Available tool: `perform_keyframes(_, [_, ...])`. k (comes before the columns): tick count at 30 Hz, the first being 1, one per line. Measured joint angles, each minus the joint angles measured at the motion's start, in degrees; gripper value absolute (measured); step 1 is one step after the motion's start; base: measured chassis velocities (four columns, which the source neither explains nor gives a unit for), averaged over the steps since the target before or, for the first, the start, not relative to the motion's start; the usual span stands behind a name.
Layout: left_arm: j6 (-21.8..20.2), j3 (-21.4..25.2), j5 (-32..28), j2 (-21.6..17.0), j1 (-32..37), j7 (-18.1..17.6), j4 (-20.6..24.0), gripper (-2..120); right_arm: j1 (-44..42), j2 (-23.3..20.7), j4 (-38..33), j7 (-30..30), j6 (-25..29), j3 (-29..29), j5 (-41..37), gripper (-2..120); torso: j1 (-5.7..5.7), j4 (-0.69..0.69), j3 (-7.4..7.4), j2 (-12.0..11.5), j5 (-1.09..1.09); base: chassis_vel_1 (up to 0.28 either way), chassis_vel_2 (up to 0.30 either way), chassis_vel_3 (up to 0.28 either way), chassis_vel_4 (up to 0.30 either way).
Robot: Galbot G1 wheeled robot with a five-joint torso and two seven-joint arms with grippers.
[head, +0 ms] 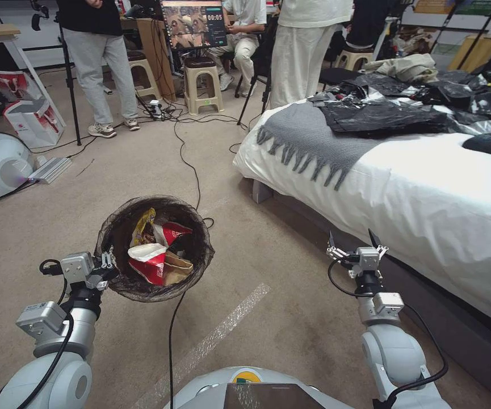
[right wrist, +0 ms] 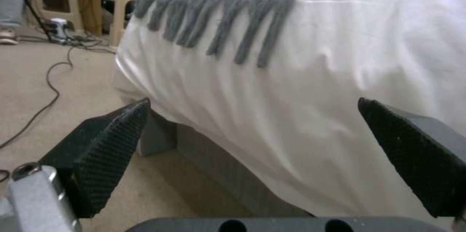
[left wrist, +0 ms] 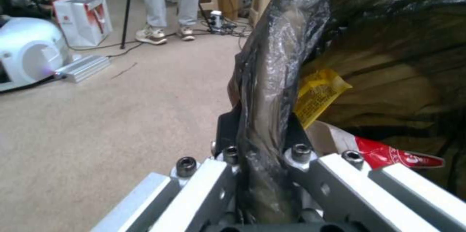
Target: Pick up the trash bin, then pick up the garbage from the floor and place it into the trash bin.
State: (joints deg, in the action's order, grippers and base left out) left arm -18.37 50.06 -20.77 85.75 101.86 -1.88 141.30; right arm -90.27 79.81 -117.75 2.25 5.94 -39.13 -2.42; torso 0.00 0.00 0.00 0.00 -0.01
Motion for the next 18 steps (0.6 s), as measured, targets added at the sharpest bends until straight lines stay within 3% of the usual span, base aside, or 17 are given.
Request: perform_keyframes(18, [-0.7,0.0,-0.9,0.0,0.9,-0.1,1.5,0,-0.5,-0.1,-0.4,0.0,0.1,0.5,0.2,100,0.0,0.0,0.0,0.0,0.01,0.039,0.03,0.031,0.033])
